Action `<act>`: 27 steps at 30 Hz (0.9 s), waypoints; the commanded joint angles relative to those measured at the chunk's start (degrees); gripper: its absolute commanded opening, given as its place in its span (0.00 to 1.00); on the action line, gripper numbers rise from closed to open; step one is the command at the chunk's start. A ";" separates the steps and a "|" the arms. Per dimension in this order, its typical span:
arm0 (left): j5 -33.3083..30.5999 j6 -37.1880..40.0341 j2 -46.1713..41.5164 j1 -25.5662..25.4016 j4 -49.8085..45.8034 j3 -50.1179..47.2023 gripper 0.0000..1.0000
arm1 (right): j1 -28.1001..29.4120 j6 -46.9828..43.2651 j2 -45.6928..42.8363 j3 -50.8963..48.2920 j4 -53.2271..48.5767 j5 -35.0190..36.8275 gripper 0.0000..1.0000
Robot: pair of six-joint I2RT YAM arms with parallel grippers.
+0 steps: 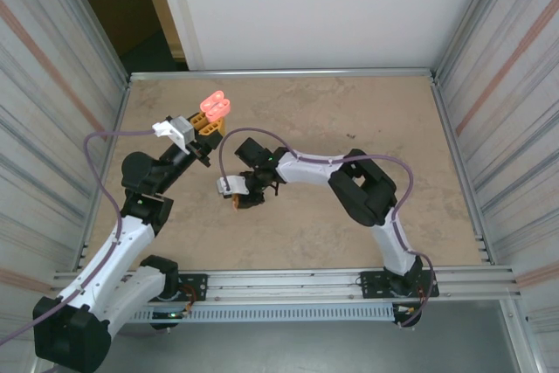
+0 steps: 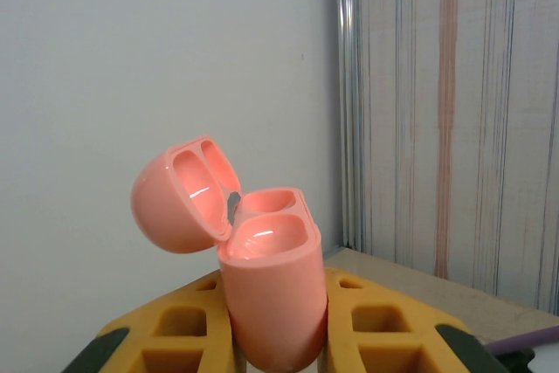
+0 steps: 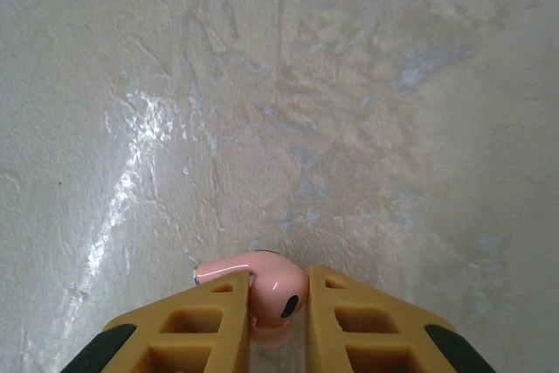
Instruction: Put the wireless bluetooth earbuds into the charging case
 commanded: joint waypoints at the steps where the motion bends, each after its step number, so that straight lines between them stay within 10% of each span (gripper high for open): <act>1: -0.48 0.82 -0.86 0.68 1.13 0.06 0.00 | 0.10 2.06 -5.64 -2.41 3.97 1.46 0.18; 27: 2.64 -1.69 4.41 0.65 4.42 1.10 0.00 | -1.29 18.12 -40.54 -28.69 29.49 16.39 0.17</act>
